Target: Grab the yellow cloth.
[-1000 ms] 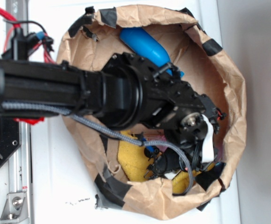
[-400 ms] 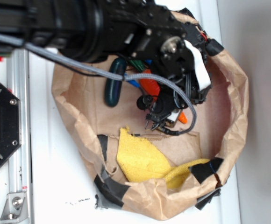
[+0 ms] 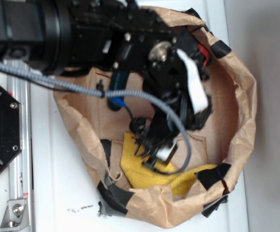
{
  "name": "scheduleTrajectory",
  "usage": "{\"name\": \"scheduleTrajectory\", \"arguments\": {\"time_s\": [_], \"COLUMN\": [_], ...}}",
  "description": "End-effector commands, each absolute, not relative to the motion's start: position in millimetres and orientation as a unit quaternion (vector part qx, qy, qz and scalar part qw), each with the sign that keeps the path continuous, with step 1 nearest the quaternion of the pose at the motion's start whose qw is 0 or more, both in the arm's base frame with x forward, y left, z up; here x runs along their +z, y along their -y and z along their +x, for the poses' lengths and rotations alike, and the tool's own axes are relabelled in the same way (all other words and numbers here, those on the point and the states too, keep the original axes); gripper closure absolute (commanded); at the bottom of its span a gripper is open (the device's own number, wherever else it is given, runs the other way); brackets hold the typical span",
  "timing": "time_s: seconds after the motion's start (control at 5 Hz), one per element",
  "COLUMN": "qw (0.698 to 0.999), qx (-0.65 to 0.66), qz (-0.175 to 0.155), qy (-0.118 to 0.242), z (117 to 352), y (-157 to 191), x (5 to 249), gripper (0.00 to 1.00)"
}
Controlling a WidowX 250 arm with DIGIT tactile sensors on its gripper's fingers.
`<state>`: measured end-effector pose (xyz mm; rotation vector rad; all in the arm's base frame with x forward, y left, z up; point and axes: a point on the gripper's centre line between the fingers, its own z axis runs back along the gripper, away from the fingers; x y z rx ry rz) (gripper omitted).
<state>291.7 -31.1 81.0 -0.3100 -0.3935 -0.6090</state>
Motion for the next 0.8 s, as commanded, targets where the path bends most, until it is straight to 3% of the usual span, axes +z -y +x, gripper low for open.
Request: {"name": "scheduleTrajectory", "arguments": {"time_s": [0.0,0.4,0.6], "qw": [0.897,0.898,0.897], "qx": [-0.324,-0.312,-0.308], "qz": [-0.204,-0.235,-0.231], "qy": [0.222,0.203,0.219], "z": [281.3,278.5,274.6], "y": [65.5,90.5,94.2], "x": [79.7,58.2,67.5], "gripper": [0.00,0.00,0.00]}}
